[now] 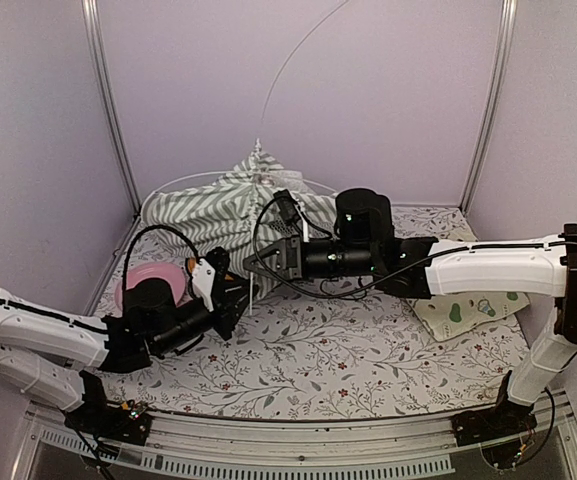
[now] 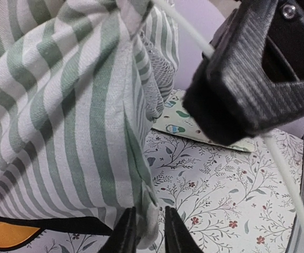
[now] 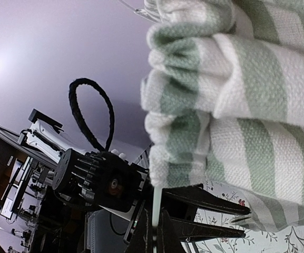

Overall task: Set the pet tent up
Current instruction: Pick up the tent fabric from the tent, then insert the tent pole into the pole socket of the pet tent.

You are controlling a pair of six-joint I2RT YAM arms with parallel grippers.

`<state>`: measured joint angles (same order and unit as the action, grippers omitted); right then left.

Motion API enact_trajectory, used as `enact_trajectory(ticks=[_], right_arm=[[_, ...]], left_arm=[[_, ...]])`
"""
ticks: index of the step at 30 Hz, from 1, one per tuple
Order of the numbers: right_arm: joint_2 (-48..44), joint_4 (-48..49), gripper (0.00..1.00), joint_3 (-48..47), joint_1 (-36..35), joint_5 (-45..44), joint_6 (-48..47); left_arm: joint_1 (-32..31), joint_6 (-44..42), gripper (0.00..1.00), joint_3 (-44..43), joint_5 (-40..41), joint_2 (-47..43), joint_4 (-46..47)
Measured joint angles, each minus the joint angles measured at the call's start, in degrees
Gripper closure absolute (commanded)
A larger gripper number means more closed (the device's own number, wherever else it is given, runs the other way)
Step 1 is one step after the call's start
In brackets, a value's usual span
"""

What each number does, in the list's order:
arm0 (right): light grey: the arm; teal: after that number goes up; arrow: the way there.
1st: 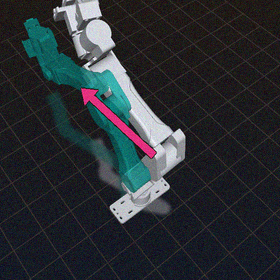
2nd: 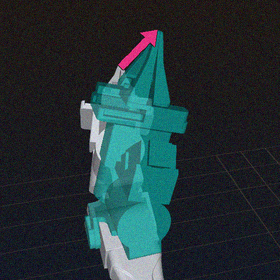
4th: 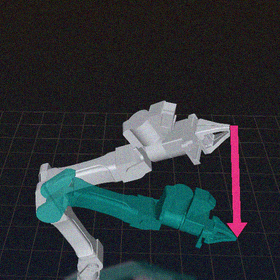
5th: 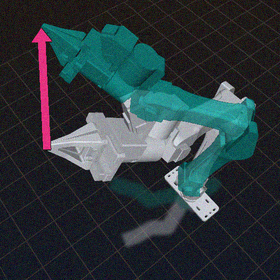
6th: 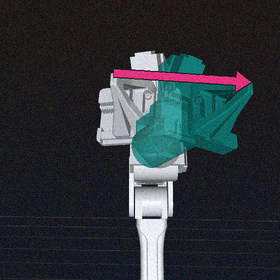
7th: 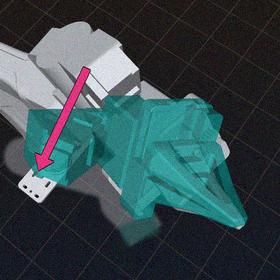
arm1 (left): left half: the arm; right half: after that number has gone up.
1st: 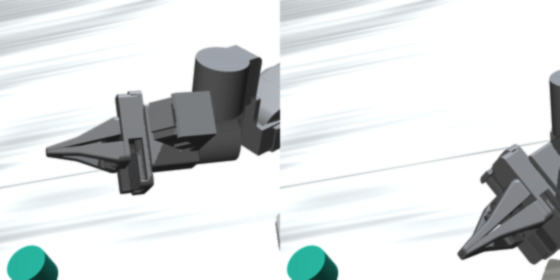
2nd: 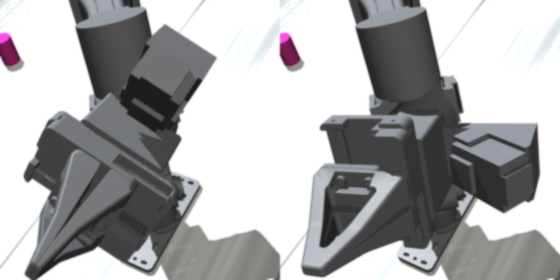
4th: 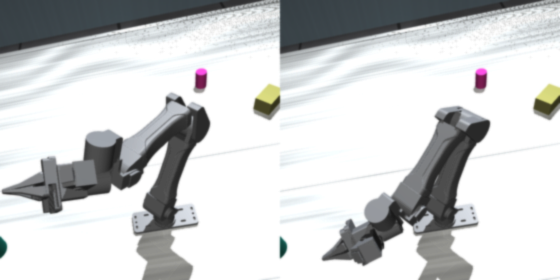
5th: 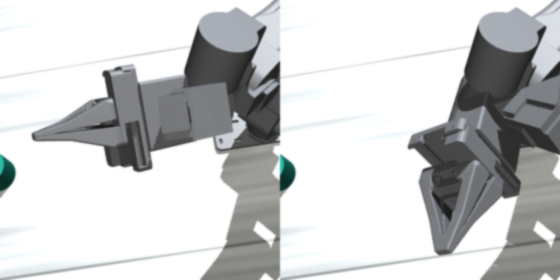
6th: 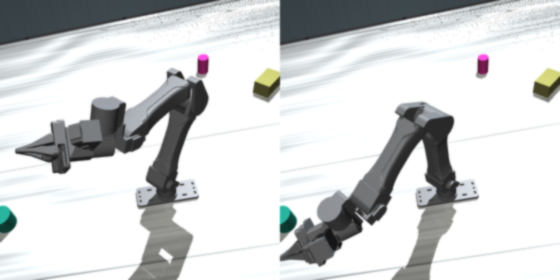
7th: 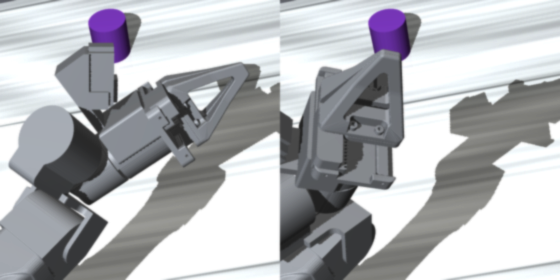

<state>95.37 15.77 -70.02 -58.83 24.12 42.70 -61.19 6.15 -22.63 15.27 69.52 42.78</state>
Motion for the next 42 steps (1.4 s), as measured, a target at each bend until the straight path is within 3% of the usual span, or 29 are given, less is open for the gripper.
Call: enact_trajectory(ticks=[5, 8, 10, 14, 20, 42], right_arm=[[0.0, -0.13, 1.0, -0.22, -0.02, -1.07, 0.0], [0.26, -0.33, 1.0, -1.2, -0.02, -1.31, -0.02], [0.5, -0.31, 1.0, -1.9, -0.04, -1.31, -0.04], [0.59, -0.28, 1.0, -2.56, -0.04, -1.31, -0.04], [0.59, -0.31, 1.0, -2.58, -0.04, -1.46, -0.04], [1.95, 0.59, 1.0, -3.74, -0.15, -15.67, -7.61]], left_arm=[[-0.22, -0.66, 0.91, -1.01, -1.07, 1.11, -0.48], [-0.24, -0.87, 0.76, -1.01, -1.16, 1.11, -0.68], [-0.33, -1.03, 0.74, -1.01, -1.2, 1.11, -0.98], [-0.42, -1.09, 0.79, -1.01, -0.81, 1.11, -1.4], [-0.44, -1.86, 1.0, -1.01, 0.28, 1.14, -1.38], [-6.34, 0.57, 1.0, 0.61, 4.74, -4.83, -7.41]])
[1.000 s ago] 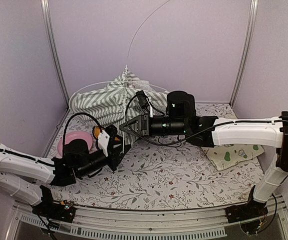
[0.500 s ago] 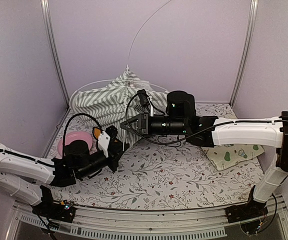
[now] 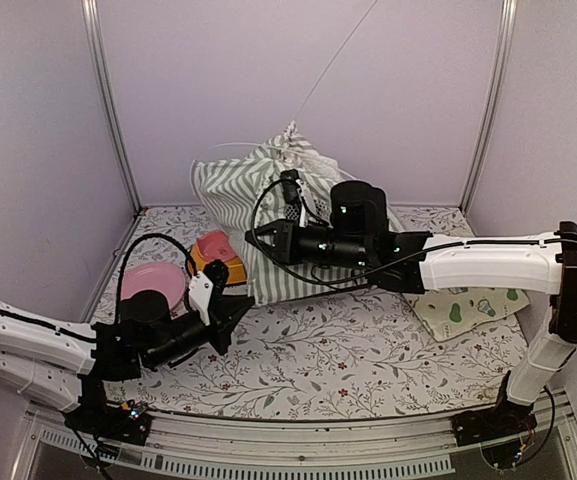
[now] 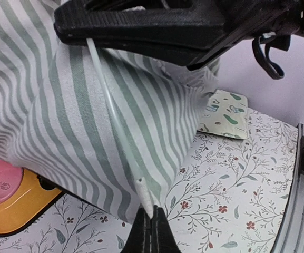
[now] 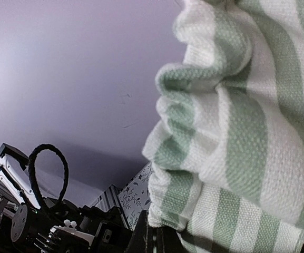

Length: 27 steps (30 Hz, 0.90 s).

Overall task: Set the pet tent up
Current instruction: Insert the tent pole into the pole socket of the pet tent.

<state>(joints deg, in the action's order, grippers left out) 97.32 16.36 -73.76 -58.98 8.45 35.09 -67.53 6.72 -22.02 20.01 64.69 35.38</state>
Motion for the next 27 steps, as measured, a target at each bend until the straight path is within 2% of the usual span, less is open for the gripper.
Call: enact_trajectory(ticks=[27], right_arm=[[-0.28, 2.64, 1.0, 2.32, 0.11, -1.31, -0.39]], left_arm=[[-0.35, 0.35, 1.0, 1.01, 1.7, -2.45, -1.36]])
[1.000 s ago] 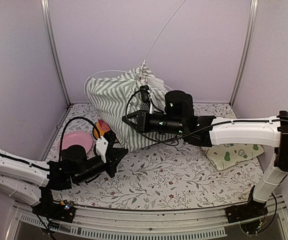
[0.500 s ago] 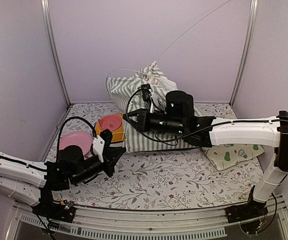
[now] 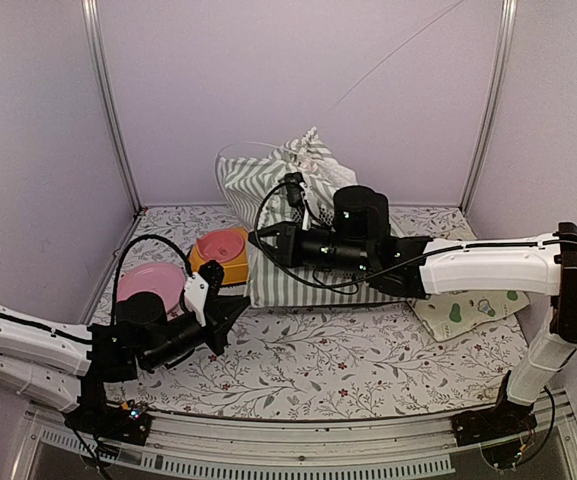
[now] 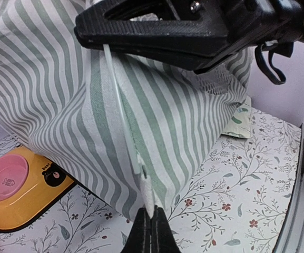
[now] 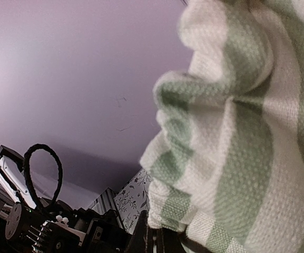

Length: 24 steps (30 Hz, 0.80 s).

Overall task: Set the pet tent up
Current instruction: Insert the tent pole into the pole socket of the pet tent.

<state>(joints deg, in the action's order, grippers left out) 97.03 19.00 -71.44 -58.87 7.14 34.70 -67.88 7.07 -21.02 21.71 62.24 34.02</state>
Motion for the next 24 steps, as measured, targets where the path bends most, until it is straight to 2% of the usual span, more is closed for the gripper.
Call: enact_trajectory(ticks=[24], right_arm=[[-1.03, -0.09, 1.0, 0.98, 0.0, 0.07, 0.17]], left_arm=[[0.02, 0.04, 1.0, 0.07, -0.24, 0.0, -0.31]])
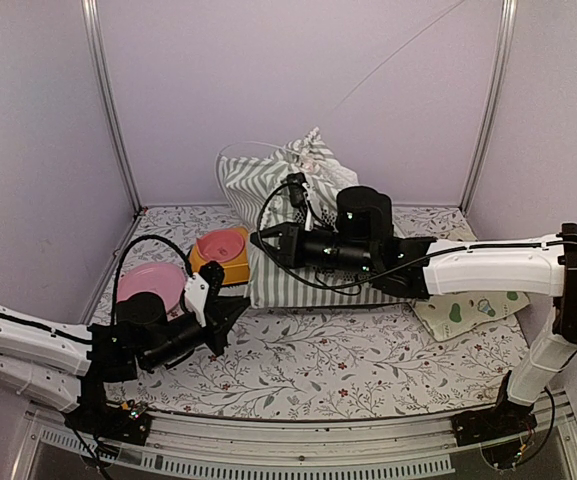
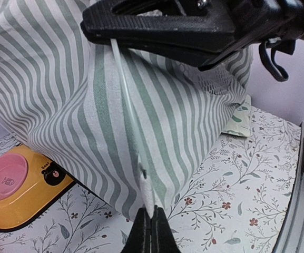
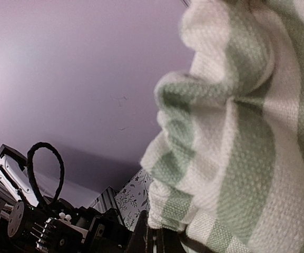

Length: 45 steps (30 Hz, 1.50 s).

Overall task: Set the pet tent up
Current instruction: Insert the tent pole into the pole socket of the pet tent.

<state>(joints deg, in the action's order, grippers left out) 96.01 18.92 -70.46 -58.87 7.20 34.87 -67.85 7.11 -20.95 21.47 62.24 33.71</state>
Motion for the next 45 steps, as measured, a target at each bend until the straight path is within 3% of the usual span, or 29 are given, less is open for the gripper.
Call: enact_trajectory(ticks=[45], right_arm=[[0.11, 0.87, 1.0, 1.97, -1.14, -0.98, -0.09]], left_arm=[[0.42, -1.2, 1.0, -0.87, -2.8, -1.9, -4.92]])
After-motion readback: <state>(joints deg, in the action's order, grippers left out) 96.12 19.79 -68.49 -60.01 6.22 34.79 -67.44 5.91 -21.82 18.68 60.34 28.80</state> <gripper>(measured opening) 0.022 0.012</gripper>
